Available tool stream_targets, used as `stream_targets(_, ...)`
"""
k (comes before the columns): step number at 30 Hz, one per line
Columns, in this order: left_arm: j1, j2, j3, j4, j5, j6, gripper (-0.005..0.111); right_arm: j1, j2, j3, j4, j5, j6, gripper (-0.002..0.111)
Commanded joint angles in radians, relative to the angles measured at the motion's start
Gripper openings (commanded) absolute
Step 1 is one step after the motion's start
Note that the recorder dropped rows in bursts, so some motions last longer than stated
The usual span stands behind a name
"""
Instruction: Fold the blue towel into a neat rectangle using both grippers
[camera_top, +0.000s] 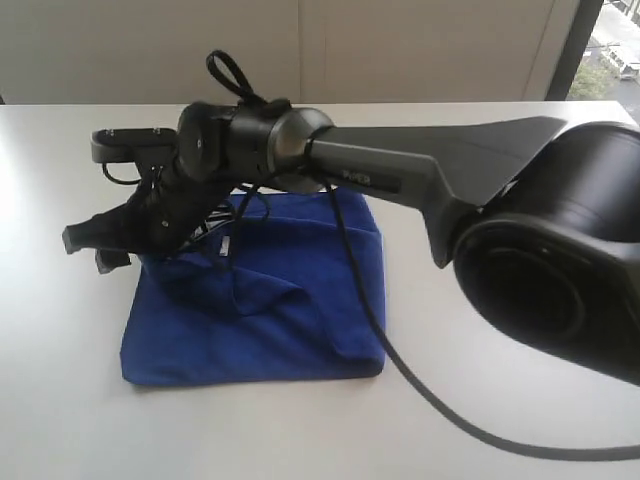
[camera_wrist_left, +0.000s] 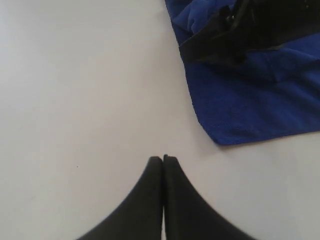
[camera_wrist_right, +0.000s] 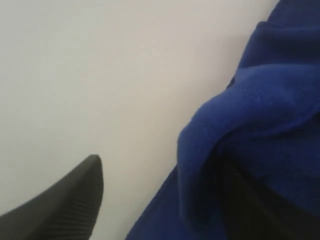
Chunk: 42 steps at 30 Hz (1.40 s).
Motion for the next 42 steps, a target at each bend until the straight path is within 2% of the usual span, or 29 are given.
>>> stream_targets(1,0.003,-0.007,0.003,-0.011,0.010,-0.009,0.000,-0.049,-0.108,-0.005,-0.049,0.076,-0.003,0.063)
stream_targets(4,0.003,-0.007,0.003,-0.011,0.010,-0.009,0.000,-0.100,-0.163,-0.005,-0.126,0.131,-0.003,0.061)
stream_targets(7,0.003,-0.007,0.003,-0.011,0.010,-0.009,0.000,-0.166,-0.193,-0.003,-0.194,0.201,-0.003,0.052)
stream_targets(9,0.003,-0.007,0.003,-0.011,0.010,-0.009,0.000,-0.212,-0.195,0.007,-0.240,0.239,-0.003,0.041)
stream_targets(14,0.003,-0.007,0.003,-0.011,0.010,-0.009,0.000,-0.323,-0.165,0.065,-0.263,0.252,-0.052,0.003)
stream_targets(15,0.003,-0.007,0.003,-0.011,0.010,-0.009,0.000,-0.337,-0.151,0.073,-0.263,0.248,-0.078,0.000)
stream_targets(22,0.003,-0.007,0.003,-0.011,0.010,-0.009,0.000,-0.348,-0.073,0.093,-0.249,0.220,-0.279,0.000)
stream_targets(28,0.003,-0.007,0.003,-0.011,0.010,-0.009,0.000,-0.350,-0.011,0.093,-0.290,0.194,-0.292,0.000)
stream_targets(31,0.003,-0.007,0.003,-0.011,0.010,-0.009,0.000,-0.351,0.012,0.093,-0.342,0.196,-0.232,0.000)
stream_targets(36,0.003,-0.007,0.003,-0.011,0.010,-0.009,0.000,-0.362,0.018,0.093,-0.481,0.215,-0.002,0.000)
stream_targets(42,0.003,-0.007,0.003,-0.011,0.010,-0.009,0.000,-0.407,0.018,0.093,-0.515,0.311,0.005,0.000)
